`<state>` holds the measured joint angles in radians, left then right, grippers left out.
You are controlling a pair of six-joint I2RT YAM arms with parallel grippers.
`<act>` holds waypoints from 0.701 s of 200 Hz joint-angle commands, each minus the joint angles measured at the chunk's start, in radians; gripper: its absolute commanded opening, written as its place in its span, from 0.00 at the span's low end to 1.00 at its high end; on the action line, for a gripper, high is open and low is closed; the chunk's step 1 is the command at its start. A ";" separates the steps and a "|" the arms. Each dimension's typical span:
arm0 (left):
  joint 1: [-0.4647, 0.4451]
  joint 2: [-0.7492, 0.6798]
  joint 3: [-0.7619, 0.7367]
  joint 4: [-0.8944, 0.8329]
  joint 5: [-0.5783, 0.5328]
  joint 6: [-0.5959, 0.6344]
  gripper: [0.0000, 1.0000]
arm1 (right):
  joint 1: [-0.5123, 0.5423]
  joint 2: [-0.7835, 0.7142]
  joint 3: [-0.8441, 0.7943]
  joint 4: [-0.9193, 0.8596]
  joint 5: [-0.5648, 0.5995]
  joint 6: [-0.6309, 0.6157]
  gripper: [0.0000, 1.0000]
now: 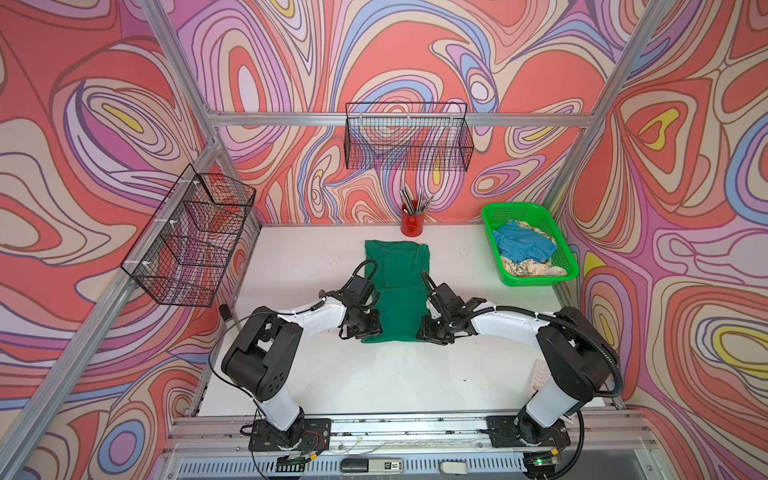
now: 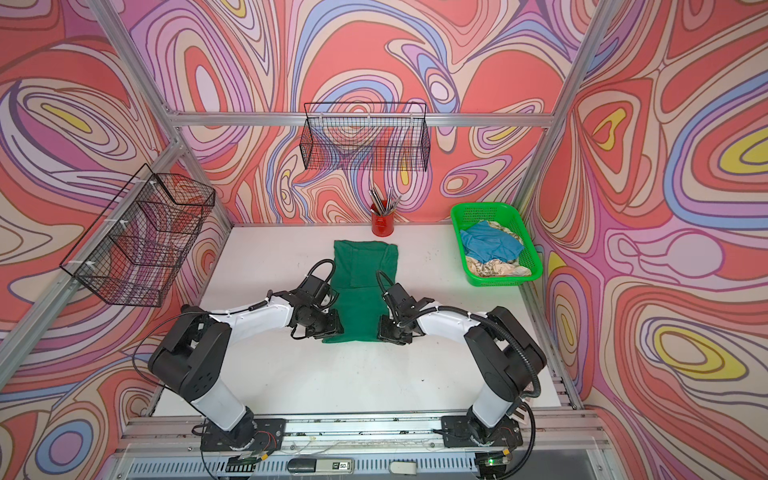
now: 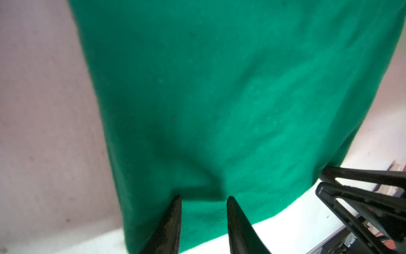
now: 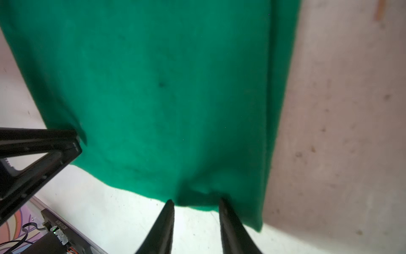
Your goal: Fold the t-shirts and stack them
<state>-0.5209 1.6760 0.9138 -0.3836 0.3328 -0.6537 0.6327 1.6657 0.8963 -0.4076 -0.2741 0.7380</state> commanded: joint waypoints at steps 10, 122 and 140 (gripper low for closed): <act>-0.016 0.019 -0.052 -0.091 -0.011 0.011 0.37 | -0.013 0.007 -0.016 -0.028 0.035 -0.023 0.37; -0.028 -0.048 0.146 -0.161 -0.001 0.025 0.46 | -0.016 0.036 0.187 -0.103 0.054 -0.071 0.37; -0.028 -0.009 0.173 -0.148 0.004 0.024 0.46 | -0.018 0.088 0.206 -0.074 0.052 -0.082 0.36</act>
<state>-0.5457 1.6436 1.0393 -0.5007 0.3397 -0.6456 0.6220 1.6752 1.0859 -0.4915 -0.2344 0.6880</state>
